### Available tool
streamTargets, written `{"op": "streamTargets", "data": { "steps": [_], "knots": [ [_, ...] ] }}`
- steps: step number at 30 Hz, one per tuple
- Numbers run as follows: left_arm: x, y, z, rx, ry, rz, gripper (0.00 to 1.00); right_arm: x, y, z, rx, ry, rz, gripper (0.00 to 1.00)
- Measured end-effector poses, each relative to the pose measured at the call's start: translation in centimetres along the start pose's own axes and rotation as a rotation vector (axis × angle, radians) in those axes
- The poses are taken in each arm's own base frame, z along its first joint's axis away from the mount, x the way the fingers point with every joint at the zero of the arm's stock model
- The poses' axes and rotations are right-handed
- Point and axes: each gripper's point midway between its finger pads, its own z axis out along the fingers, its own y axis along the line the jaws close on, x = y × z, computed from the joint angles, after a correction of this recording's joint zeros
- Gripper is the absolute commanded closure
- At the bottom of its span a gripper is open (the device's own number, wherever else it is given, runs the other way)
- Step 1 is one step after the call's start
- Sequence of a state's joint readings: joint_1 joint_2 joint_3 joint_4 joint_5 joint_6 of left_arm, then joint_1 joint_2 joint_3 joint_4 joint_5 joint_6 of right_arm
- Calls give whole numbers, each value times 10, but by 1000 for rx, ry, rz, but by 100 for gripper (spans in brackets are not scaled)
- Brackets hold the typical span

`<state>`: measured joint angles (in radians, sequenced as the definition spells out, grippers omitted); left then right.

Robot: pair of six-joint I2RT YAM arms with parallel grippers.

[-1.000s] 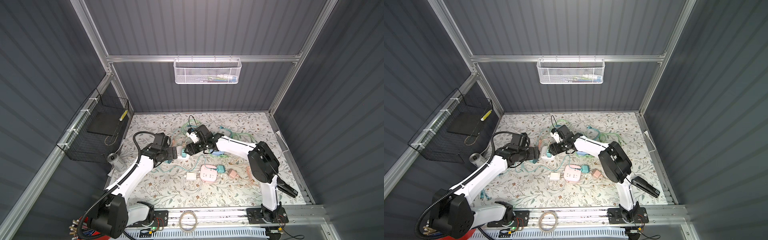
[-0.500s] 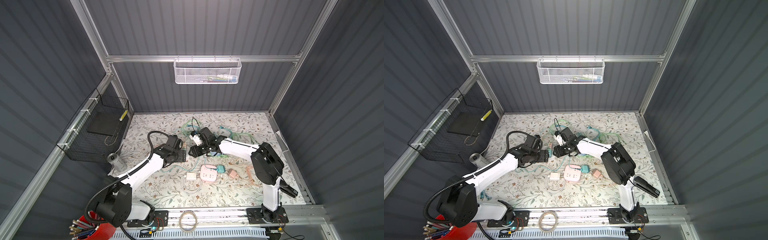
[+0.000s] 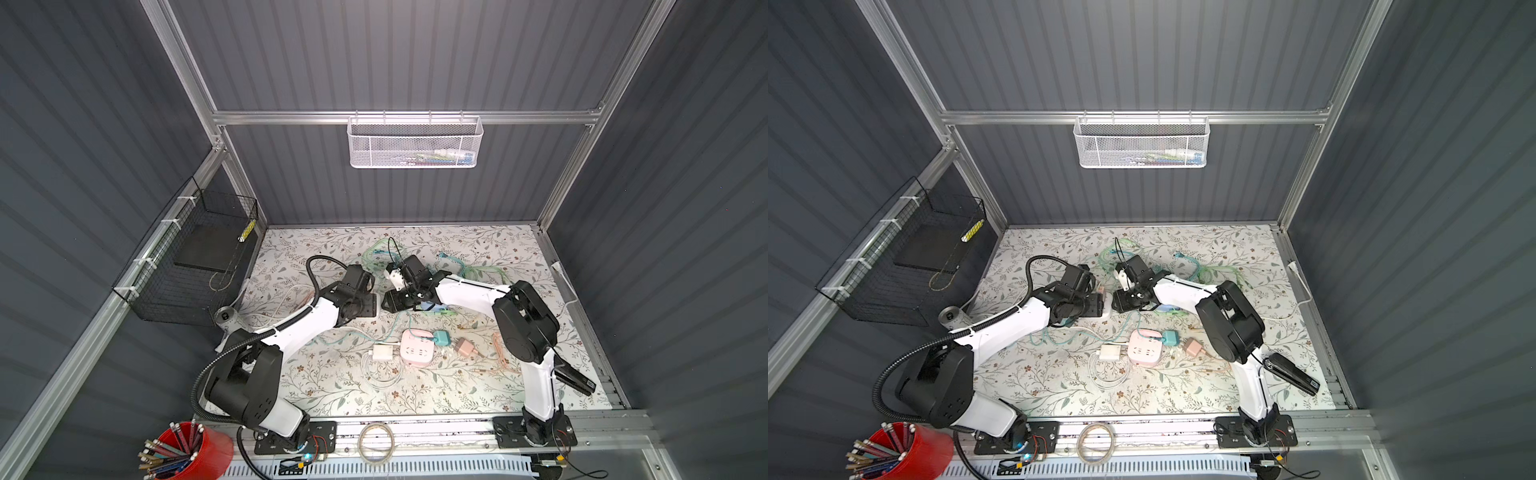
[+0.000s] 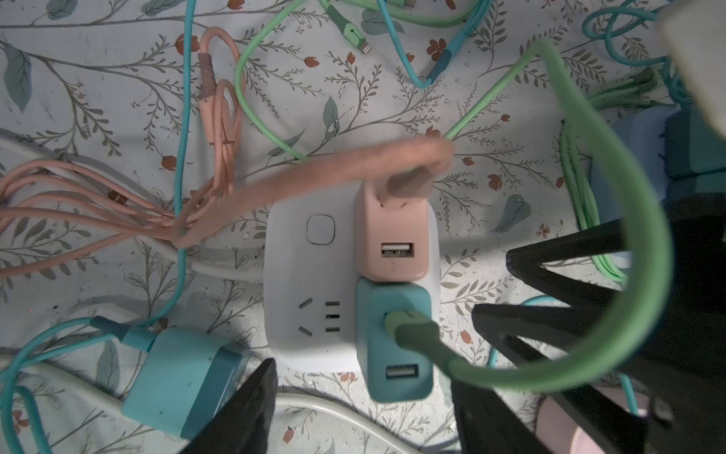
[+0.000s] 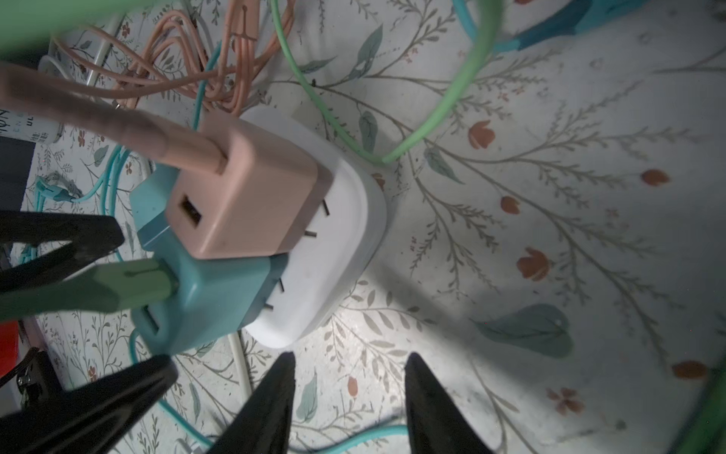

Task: Pull the plug off the socket
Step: 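Close the left gripper on the plugged teal charger while the right gripper holds the strip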

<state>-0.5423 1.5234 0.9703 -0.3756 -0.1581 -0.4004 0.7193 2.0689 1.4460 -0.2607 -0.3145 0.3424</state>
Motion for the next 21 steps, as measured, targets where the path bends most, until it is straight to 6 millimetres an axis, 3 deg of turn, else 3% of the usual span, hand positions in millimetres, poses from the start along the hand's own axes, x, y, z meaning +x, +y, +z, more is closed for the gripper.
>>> {"op": "streamTargets", "data": {
  "steps": [21],
  "knots": [
    [-2, -7, 22, -22, 24, 44, 60, -9, 6, 19, -59, 8, 63, 52]
  ]
}}
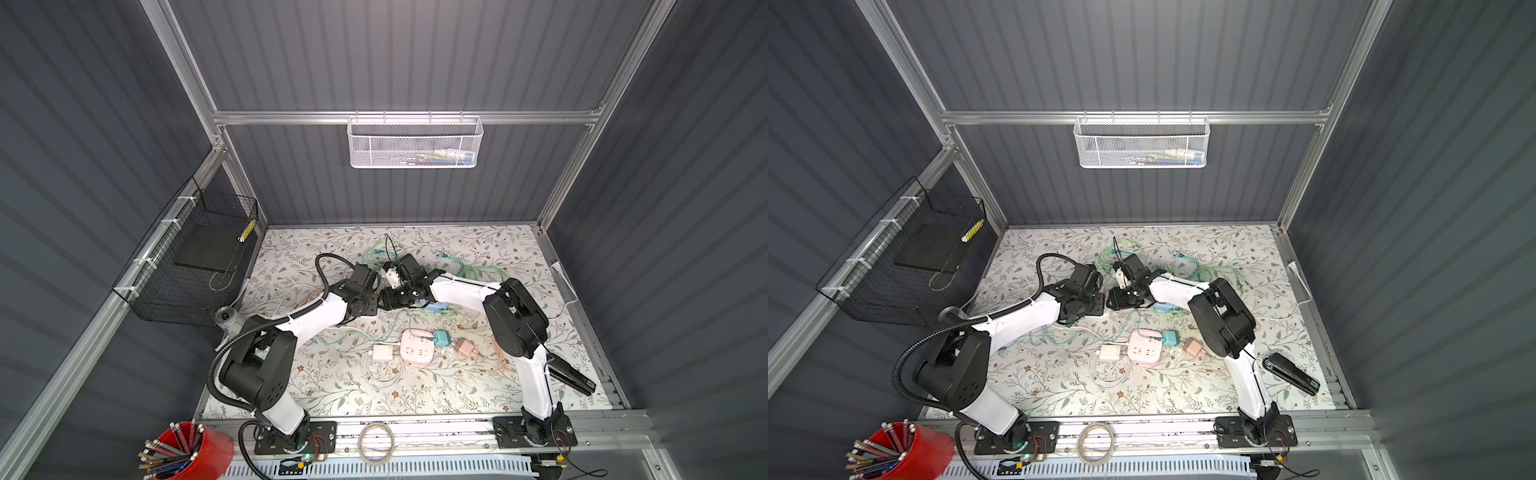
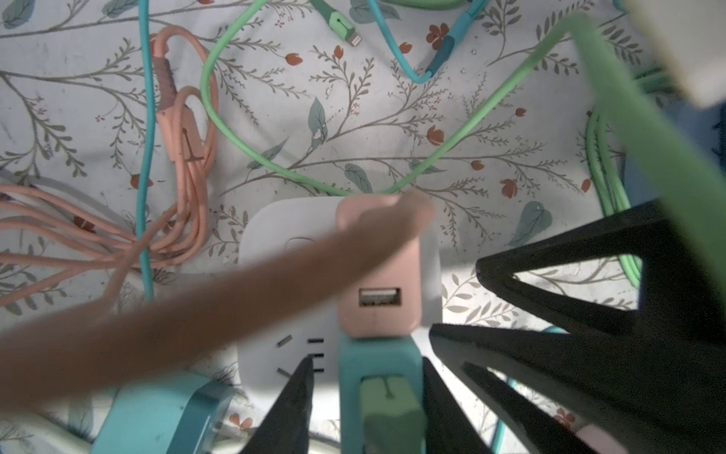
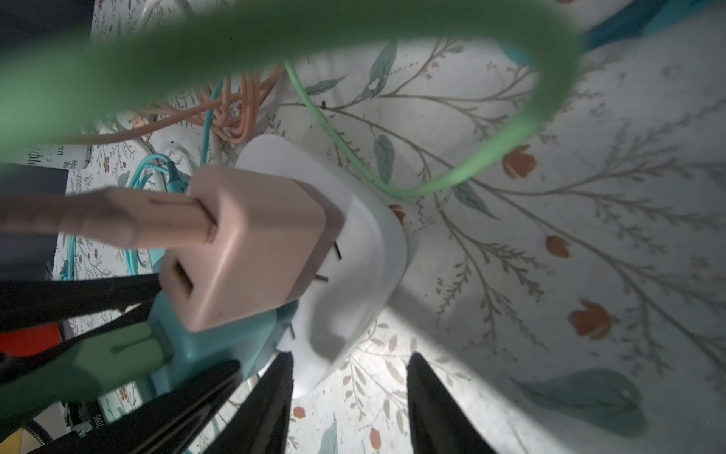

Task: Pull the plug off the socket
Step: 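Close the left gripper on the plugged teal charger while the right gripper holds the strip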

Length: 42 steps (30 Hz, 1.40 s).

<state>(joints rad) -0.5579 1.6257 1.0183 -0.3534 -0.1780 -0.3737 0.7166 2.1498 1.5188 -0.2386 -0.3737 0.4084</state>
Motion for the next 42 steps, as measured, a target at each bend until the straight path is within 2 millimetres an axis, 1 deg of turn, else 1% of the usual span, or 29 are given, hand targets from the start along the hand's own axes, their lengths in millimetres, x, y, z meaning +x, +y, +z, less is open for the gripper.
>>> {"op": "streamTargets", "data": {
  "steps": [5, 11, 13, 15, 21, 27, 32, 42],
  "knots": [
    [-1, -2, 4, -4, 5, 9, 68, 4, -4, 8, -6, 16, 20, 52],
    [-1, -4, 4, -7, 4, 14, 78, 4, -4, 8, -9, 16, 33, 52],
    [-1, -4, 4, -7, 4, 14, 81, 3, -4, 8, -10, 14, 38, 49],
    [-2, -5, 5, -6, 4, 15, 83, 3, -3, 8, -11, 11, 45, 47],
    [-2, -9, 5, -3, 2, 18, 89, 0, -2, 8, -20, -2, 60, 47],
    [-3, -11, 5, 0, 1, 6, 93, 2, -6, 11, -19, 2, 74, 49],
    [-3, -12, 4, -8, 0, 1, 94, 2, -5, 12, -26, -2, 81, 54],
    [-6, -12, 1, -34, -11, 10, 96, 1, -4, 12, -29, -7, 75, 58]
  ]
}}
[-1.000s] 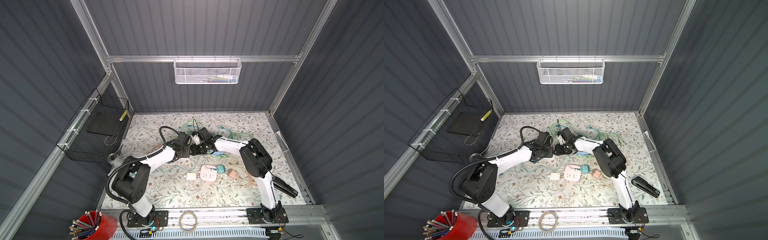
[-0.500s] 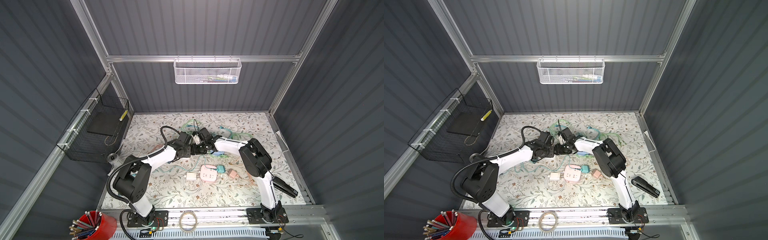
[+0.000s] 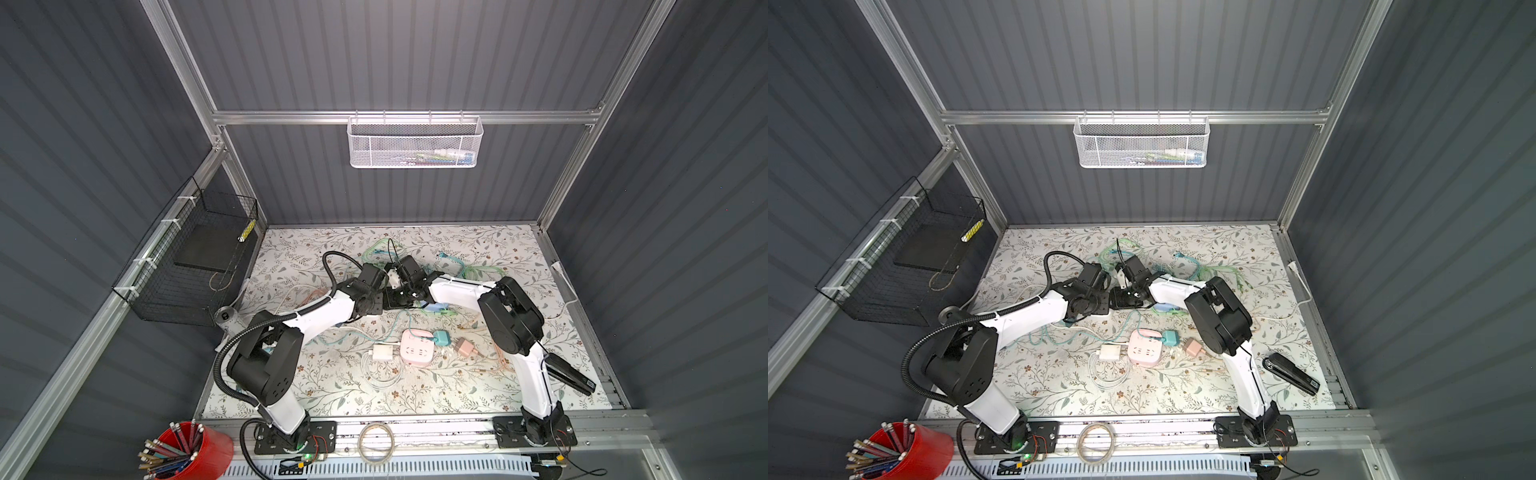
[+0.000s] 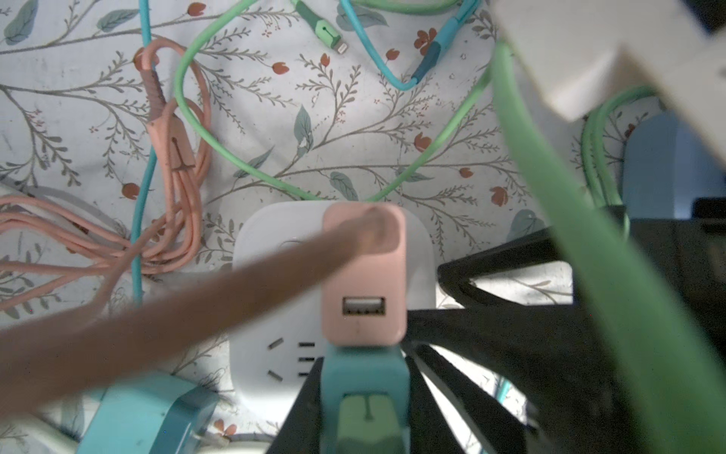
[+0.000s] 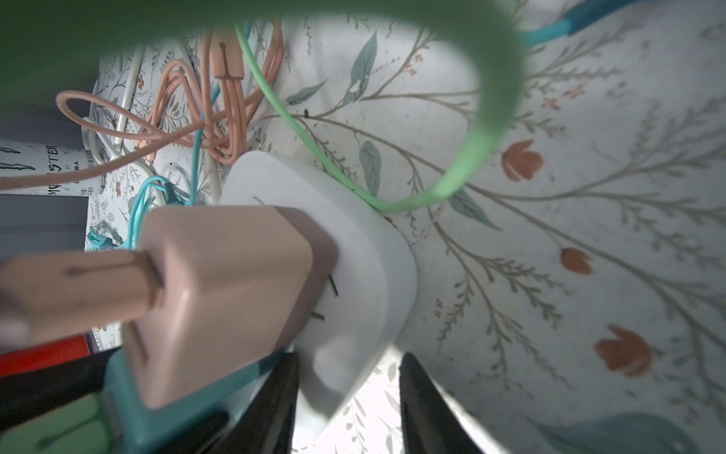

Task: Pull the plug off the socket
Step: 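Pull the teal charger out with the left gripper while the right gripper holds the strip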

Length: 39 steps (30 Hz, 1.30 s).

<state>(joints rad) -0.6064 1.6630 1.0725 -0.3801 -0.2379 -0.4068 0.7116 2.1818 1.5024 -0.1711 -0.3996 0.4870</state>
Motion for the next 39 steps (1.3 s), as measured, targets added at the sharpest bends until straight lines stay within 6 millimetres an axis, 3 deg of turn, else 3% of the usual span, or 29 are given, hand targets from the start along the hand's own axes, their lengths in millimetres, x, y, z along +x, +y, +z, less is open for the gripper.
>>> {"op": "streamTargets", "data": {
  "steps": [12, 18, 25, 29, 35, 39],
  "knots": [
    [-7, -2, -4, -7, -25, -5, 97, -3, -2, 0, 21, -16, -23, 57],
    [-15, -5, -17, 3, -64, -7, 97, -4, -2, 0, 23, -17, -23, 55],
    [-25, -6, -30, 21, -105, -17, 97, -3, -4, 0, 33, -17, -24, 42],
    [-25, -6, -30, 20, -104, -17, 96, -2, -5, -2, 31, -15, -19, 29],
    [-23, -4, -34, 16, -102, -15, 94, 4, -4, -14, 38, -2, -15, 24],
    [-25, -5, -40, 20, -114, -13, 94, -2, 6, -29, 26, -27, -27, 22]
  ]
}}
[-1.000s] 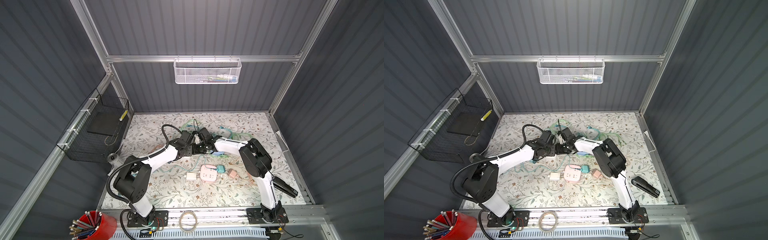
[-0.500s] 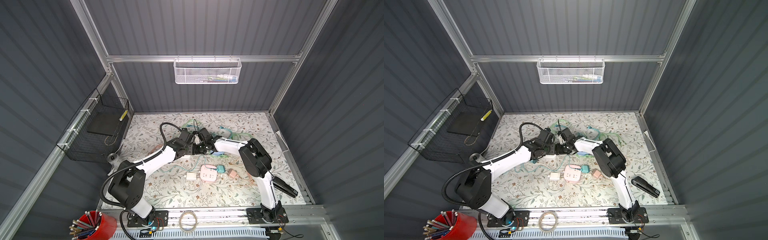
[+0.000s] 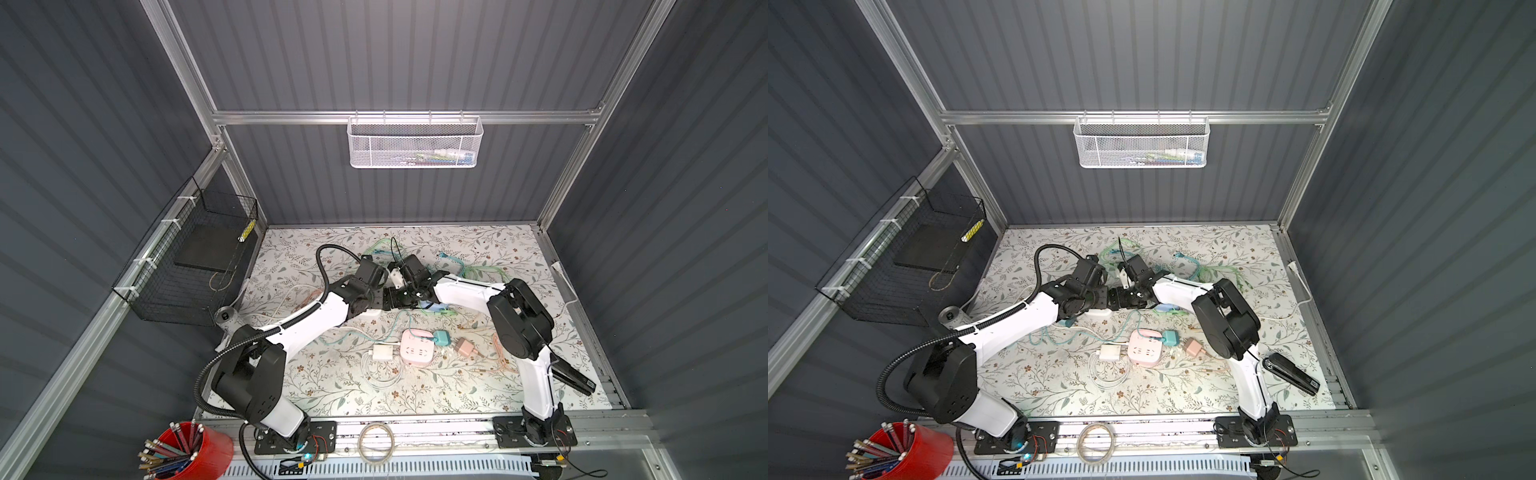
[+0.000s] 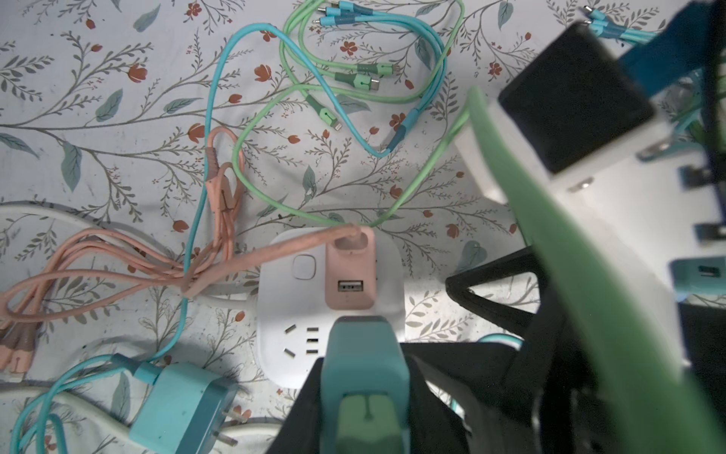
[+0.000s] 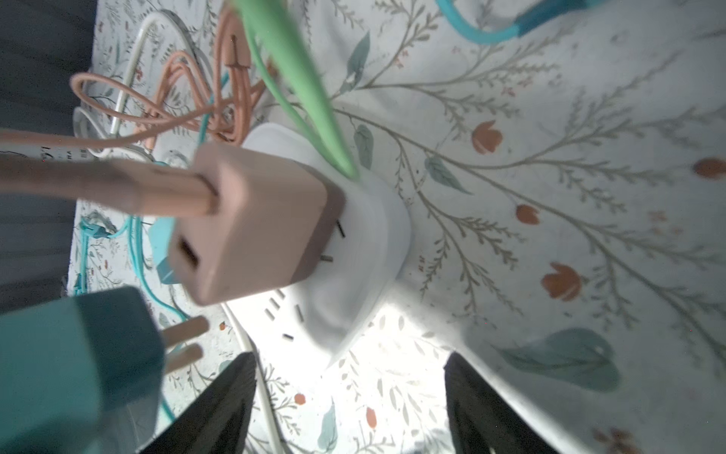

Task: Pull the plug off the socket
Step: 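Pull the teal charger out with the left gripper while the right gripper holds the strip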

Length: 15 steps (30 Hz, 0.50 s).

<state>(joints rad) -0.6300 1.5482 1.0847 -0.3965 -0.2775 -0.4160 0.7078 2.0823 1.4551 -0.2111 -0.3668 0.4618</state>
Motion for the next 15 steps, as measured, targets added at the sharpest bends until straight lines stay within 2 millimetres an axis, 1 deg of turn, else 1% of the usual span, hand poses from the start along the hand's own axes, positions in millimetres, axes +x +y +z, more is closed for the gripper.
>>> {"op": "streamTargets", "data": {
  "steps": [3, 7, 9, 15],
  "knots": [
    [2, 1, -1, -10, 3, 6, 94, -7, 7, -14, -8, -27, -11, 18],
    [4, -1, -1, -12, 9, 14, 94, -11, 12, -29, -16, -48, -15, 18],
    [5, -1, -2, -12, 13, 17, 94, -10, 12, -33, -17, -53, -15, 18],
    [9, -8, -3, -3, 19, 34, 91, 2, 10, -41, -12, -42, -13, 19]
  ]
}}
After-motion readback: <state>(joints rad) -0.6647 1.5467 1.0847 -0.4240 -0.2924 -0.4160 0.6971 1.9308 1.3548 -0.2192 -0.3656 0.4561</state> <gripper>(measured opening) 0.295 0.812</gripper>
